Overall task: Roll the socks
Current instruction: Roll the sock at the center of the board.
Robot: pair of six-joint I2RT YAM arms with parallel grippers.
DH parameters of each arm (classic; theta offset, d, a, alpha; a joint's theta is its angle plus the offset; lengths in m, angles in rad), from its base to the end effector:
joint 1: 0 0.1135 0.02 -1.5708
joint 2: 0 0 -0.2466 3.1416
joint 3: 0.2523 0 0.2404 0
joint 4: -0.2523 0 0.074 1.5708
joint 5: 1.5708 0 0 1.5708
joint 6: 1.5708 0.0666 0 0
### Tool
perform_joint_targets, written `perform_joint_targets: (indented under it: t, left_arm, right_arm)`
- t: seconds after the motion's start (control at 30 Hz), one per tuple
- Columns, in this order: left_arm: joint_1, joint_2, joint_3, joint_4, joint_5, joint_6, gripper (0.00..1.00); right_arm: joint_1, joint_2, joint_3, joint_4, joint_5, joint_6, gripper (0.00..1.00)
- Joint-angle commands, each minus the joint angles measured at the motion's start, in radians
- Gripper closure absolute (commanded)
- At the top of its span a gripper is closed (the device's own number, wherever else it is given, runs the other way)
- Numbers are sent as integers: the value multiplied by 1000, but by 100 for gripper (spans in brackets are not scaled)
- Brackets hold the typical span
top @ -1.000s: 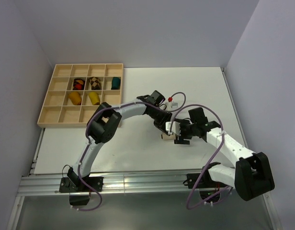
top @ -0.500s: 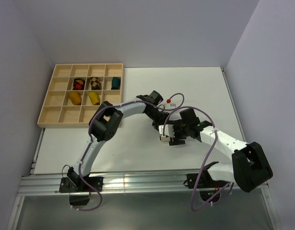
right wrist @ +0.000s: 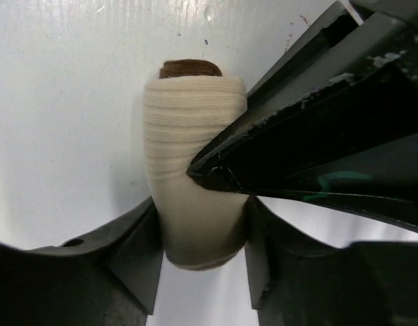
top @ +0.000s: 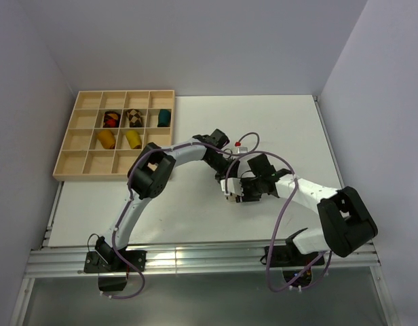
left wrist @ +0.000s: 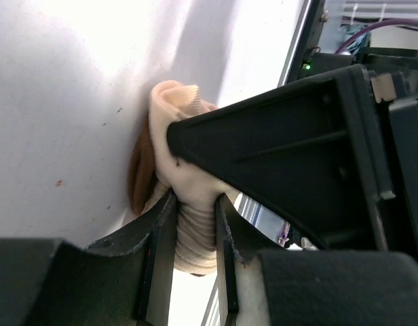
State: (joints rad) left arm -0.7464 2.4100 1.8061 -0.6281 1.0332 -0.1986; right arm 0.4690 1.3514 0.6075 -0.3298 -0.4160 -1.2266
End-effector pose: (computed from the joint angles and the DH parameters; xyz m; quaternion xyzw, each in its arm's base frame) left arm 0.3026 -0.3578 0.0935 -0.3120 -0.8026 0.5002 0.0910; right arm 0.2042 0.1337 0.1221 -0.7447 0.5894 0.0970 0.2977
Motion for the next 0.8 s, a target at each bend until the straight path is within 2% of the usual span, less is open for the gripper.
perform_joint_targets:
  t: [0.0,0.07,0.13,0.3,0.4,0.53,0.73,0.77]
  left_arm:
    - [-2,55,-60,16,-84,5,97]
    - [7,17,-114,86,-47,-71,90]
    - [21,-17,-186,238,-47,-193,87]
    - [47,-181,-373,604,-110,-451,67]
    - [62,-255,-432,662,-188,-493,64]
    - [76,-400,-571,801,-346,-538,61]
    - [105,-657,-850,970,-669,-594,60]
    - [107,-695,-890,1025,-759,-591,59]
  right_arm:
    - [8,35,54,-20,17,30,56]
    - [8,67,77,-53,19,44,65]
    - [7,81,84,-72,23,56,69]
    - [2,104,130,-150,16,73,75]
    - [-3,132,164,-209,17,73,76]
    - [-13,186,236,-302,2,76,76]
    - [-41,273,316,-419,-15,70,76]
    - [-47,282,327,-431,-17,67,76]
